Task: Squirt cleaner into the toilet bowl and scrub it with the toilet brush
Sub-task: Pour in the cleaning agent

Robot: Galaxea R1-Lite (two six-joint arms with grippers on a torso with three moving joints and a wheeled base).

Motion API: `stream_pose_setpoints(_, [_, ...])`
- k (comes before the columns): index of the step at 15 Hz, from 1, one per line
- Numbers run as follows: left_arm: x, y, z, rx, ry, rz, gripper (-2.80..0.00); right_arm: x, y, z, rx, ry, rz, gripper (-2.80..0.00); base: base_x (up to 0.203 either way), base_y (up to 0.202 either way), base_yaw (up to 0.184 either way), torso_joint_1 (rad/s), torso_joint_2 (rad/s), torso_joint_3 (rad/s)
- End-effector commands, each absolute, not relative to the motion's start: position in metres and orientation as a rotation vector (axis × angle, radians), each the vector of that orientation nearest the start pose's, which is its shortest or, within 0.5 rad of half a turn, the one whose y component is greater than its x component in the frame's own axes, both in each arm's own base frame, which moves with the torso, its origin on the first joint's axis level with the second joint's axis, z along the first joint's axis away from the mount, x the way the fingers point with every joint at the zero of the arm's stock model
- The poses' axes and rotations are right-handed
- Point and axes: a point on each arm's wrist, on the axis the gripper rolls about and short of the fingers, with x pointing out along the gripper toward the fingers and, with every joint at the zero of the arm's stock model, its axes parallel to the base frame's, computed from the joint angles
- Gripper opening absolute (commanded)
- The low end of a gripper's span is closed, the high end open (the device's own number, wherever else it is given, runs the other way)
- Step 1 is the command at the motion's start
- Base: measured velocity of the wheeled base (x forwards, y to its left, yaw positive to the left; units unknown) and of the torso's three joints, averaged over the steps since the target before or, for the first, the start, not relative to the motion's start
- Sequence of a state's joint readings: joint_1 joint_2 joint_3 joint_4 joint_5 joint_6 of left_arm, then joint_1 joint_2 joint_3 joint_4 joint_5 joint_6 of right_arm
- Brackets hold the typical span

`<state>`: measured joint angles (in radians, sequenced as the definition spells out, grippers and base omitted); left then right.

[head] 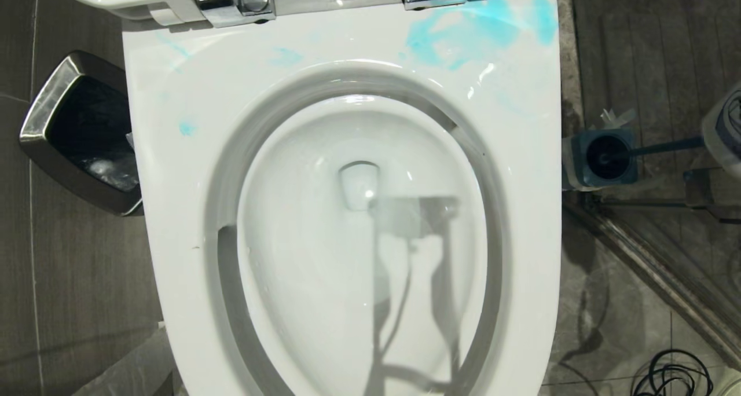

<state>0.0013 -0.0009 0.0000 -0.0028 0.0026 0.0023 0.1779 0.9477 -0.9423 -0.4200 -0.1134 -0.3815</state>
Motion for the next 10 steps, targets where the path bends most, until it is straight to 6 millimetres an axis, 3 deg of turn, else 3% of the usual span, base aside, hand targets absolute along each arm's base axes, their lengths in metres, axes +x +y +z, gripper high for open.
stream_pose_setpoints(1, [-0.023, 0.000, 0.076, 0.002, -0.003, 0.005, -2.80, 0.099, 0.016, 0.355, -0.326, -0.399, 0.012, -2.80, 0.000, 0.000, 0.000, 0.005, 0.00, 0.127])
stream_pose_setpoints(5, [-0.023, 0.000, 0.076, 0.001, -0.003, 0.004, -2.80, 0.112, 0.029, 0.357, -0.333, -0.405, 0.128, -2.80, 0.000, 0.000, 0.000, 0.003, 0.00, 0.183])
stream_pose_setpoints(10, [-0.023, 0.000, 0.076, 0.000, -0.003, 0.003, -2.80, 0.127, 0.034, 0.368, -0.327, -0.409, 0.131, -2.80, 0.000, 0.000, 0.000, 0.002, 0.00, 0.202])
